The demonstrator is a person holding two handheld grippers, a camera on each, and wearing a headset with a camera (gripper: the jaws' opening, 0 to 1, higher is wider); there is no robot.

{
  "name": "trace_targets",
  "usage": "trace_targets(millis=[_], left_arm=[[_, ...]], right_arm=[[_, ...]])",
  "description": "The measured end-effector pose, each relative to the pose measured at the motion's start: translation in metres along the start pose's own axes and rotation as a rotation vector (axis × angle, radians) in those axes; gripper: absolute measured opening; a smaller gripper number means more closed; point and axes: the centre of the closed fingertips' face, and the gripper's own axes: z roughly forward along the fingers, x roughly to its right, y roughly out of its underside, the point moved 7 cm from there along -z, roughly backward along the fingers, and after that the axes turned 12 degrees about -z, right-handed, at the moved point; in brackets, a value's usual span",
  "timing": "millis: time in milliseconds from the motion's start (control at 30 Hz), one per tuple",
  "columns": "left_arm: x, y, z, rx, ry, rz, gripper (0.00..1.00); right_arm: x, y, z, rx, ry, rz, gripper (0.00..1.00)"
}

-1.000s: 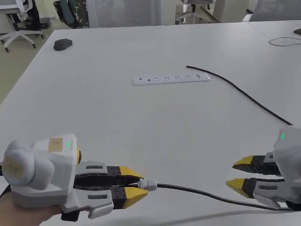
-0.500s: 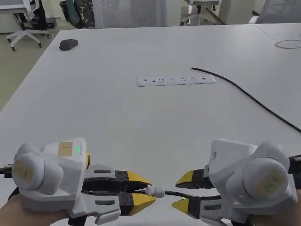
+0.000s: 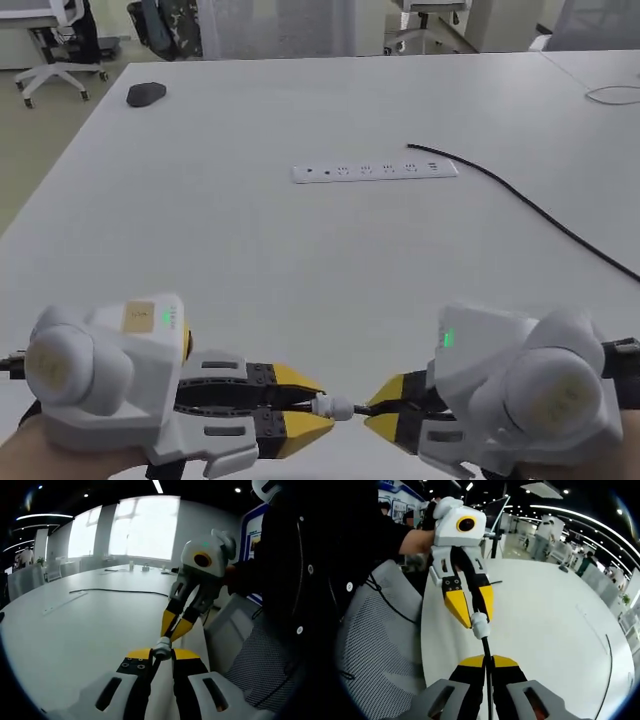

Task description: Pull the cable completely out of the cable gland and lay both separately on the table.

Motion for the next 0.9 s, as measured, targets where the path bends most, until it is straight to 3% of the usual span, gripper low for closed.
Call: trace_targets(millis=[200,433,567,767,900], left_arm=[[-0.006,-0.003,-0.012,0.021,-0.029,-0.001,0.15],[-0.005,-0.005,-0.016,0.029,-0.041,0.007,0.15],[-0.005,-0.004,-0.017,0.035,-0.047,0.005,0.15],[-0.007,-0.001,-0.025,0.042,-0.071,0.003,0.15],[-0.009,0.001,-0.031,0.046,-0.086,-0.003,0.15]], right_arm=[[0.014,0.03,-0.022,-0.048,0.077,0.075,0.0],[0.028,0.062,-0.044,-0.102,0.172,0.141,0.0],[0.034,0.072,-0.049,-0.106,0.201,0.175,0.0],[0.045,0.098,-0.058,-0.174,0.264,0.207,0.0],[0.048,0.115,-0.06,-0.209,0.274,0.239,0.0]])
